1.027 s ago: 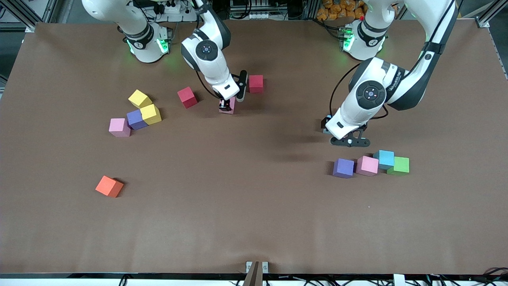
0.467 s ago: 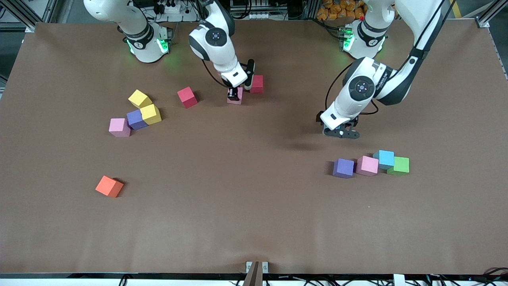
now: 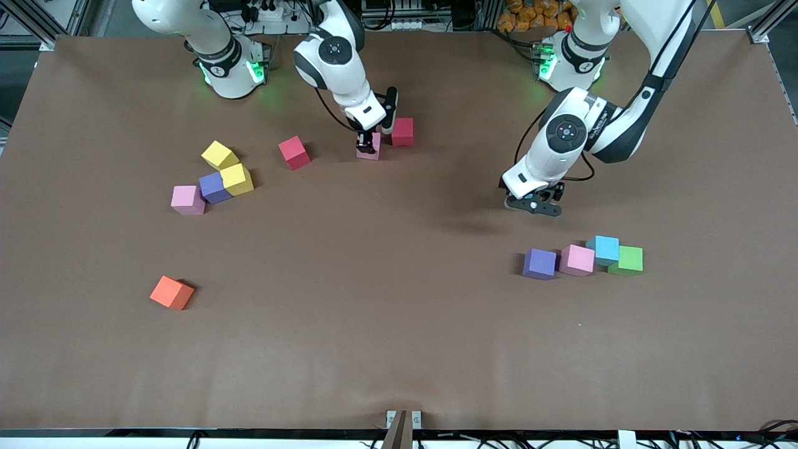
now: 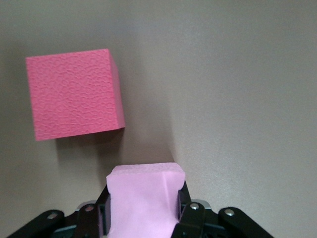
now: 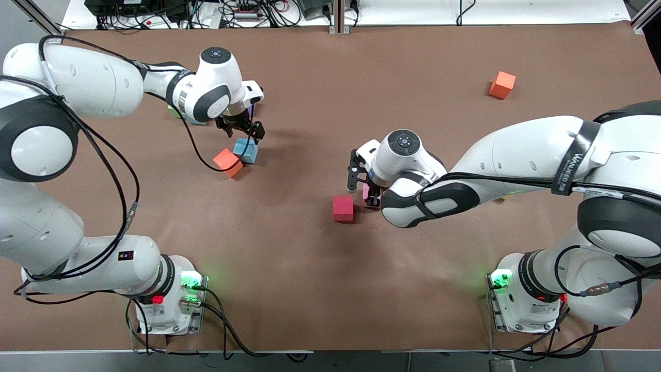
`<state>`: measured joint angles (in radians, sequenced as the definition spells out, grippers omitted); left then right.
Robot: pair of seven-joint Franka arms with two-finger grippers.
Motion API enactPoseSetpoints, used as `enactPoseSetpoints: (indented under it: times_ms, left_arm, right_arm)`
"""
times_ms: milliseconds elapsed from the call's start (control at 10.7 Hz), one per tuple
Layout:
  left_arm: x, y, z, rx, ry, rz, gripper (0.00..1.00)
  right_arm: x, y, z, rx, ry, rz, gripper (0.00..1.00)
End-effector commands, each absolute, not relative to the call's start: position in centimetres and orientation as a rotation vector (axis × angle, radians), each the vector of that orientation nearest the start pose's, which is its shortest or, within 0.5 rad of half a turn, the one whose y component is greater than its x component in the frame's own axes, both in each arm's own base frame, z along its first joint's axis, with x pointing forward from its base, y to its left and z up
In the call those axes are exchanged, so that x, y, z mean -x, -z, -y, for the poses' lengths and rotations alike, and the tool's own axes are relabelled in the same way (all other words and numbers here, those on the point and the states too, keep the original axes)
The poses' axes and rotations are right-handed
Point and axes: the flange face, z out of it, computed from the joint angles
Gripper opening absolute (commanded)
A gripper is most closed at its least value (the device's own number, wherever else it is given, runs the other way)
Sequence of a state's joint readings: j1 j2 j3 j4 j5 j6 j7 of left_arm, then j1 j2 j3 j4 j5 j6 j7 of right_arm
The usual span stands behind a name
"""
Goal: Form number 2 with 11 blocks
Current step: 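Grasp the cyan cube with the left gripper while the right gripper places lavender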
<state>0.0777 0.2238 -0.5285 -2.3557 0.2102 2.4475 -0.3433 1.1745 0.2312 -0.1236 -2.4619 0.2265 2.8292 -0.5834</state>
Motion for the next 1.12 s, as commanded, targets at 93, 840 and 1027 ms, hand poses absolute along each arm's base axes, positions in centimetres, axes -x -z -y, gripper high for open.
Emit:
enactPoseSetpoints:
  times_ms: [93, 840, 1027]
  left_arm:
    - [-43.7, -22.4, 21.9, 3.068, -0.106, -0.464, 1.00]
    - [-44.5, -20.6, 19.6, 3.065, -0.140, -0.448, 0.76]
    - [-44.6, -20.6, 19.5, 3.071, -0.140, -0.418, 0.43]
  right_arm:
    - [-21.9, -22.9, -43.2, 2.294, 0.260, 1.897, 0.18]
    - [-20.7, -21.2, -43.7, 2.276, 0.276, 1.941, 0.18]
    - [-20.7, -20.8, -43.6, 2.282, 0.278, 1.939, 0.18]
